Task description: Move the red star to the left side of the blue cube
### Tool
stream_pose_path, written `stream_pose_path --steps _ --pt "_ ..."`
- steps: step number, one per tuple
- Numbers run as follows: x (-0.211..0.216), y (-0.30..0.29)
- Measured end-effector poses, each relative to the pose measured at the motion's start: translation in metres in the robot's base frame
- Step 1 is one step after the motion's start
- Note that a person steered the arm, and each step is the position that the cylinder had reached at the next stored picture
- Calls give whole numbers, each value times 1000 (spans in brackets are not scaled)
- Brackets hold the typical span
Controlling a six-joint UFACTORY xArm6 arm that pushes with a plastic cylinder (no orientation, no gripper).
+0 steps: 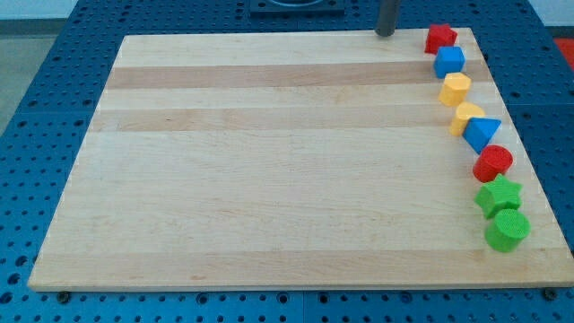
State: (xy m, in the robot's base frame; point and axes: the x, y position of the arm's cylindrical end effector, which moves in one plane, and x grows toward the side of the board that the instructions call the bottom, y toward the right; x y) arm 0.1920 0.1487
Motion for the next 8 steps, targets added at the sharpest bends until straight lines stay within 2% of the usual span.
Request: stream_pose_path --steps 4,8 --pt "3 74" --pt "8 96"
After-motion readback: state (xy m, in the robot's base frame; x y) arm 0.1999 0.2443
